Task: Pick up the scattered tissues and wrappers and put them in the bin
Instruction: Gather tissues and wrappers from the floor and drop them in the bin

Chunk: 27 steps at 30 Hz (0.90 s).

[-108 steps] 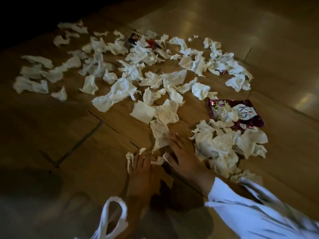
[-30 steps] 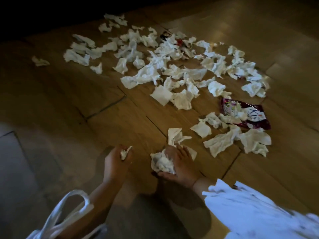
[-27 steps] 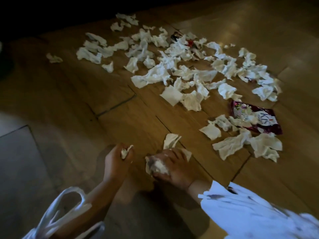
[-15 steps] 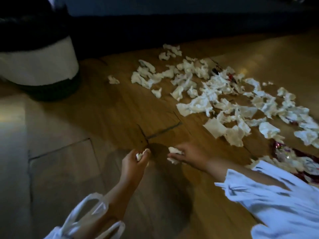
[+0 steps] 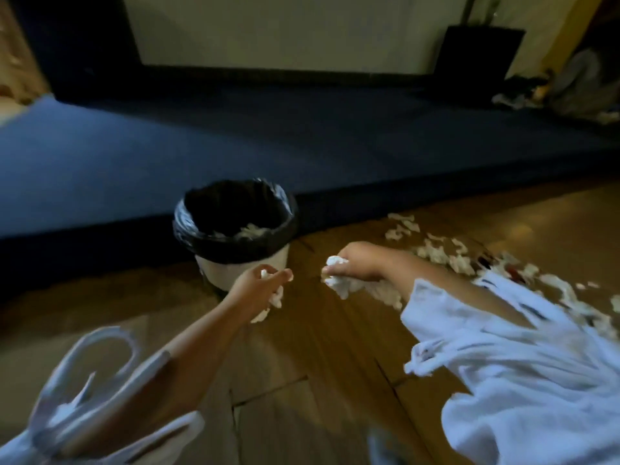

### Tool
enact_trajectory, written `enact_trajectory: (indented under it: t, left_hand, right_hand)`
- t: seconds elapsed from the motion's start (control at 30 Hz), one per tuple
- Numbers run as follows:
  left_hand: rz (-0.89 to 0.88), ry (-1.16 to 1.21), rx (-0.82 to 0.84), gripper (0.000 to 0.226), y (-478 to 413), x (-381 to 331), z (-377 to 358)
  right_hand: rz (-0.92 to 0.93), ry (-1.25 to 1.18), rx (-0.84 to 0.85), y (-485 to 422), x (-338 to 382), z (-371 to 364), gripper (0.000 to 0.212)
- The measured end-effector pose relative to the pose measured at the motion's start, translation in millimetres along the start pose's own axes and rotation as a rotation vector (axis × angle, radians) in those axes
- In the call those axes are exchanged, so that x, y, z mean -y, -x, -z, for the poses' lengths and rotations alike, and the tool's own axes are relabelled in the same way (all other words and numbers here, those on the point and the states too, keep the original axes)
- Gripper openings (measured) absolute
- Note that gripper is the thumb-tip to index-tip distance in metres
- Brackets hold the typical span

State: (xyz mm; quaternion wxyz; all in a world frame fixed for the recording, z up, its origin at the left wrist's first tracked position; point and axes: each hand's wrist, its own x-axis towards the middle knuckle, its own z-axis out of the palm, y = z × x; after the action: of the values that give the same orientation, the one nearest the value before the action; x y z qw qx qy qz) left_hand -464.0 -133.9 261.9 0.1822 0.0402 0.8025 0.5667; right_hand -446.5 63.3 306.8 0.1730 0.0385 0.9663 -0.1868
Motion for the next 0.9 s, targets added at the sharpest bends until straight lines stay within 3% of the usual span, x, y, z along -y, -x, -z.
enact_trajectory:
  t: [0.07,0.23,0.37,0.47,0.53,0.63,0.7,0.8,0.9]
  left_hand:
    - [0.059,0.057,0.010,0.013,-8.4,4.2,20.8]
    - [0.205,0.158,-0.073,0.017,-34.0,31.9,46.6]
    - [0.114,0.331,-0.283,0.021,-88.1,25.9,62.9]
    - [-0.009,0.453,-0.445,0.024,-136.8,4.5,72.5]
    - [-0.112,0.428,-0.521,0.027,-162.8,-5.0,72.0]
    - [-0.198,0.403,-0.616,0.025,-191.4,-6.9,69.1]
    - [-0.258,0.216,-0.680,0.025,-206.9,0.1,70.4]
    - [-0.314,-0.088,-0.621,0.021,-222.7,15.0,73.9]
    - [-0.234,-0.383,-0.535,0.023,-230.4,29.7,75.9]
  right_hand:
    - [0.036,-0.116,-0.061,-28.1,23.8,-3.9,0.040]
    - [-0.064,-0.580,-0.092,-111.9,55.5,-23.5,0.058]
    - [0.017,-1.200,-0.266,-178.1,82.8,-8.5,0.034]
    - [0.074,-1.475,-0.280,-212.2,90.0,-13.9,0.041]
    - [0.113,-1.404,-0.370,-232.3,92.3,-16.7,0.037]
    - [0.175,-1.102,-0.557,-254.2,87.6,-21.1,0.025]
    - [0.263,-0.859,-0.616,-262.7,78.4,-30.8,0.024]
    - [0.360,-0.559,-0.567,-267.1,66.6,-48.3,0.014]
    - [0.276,-0.222,-0.612,-268.3,56.6,-61.4,0.020]
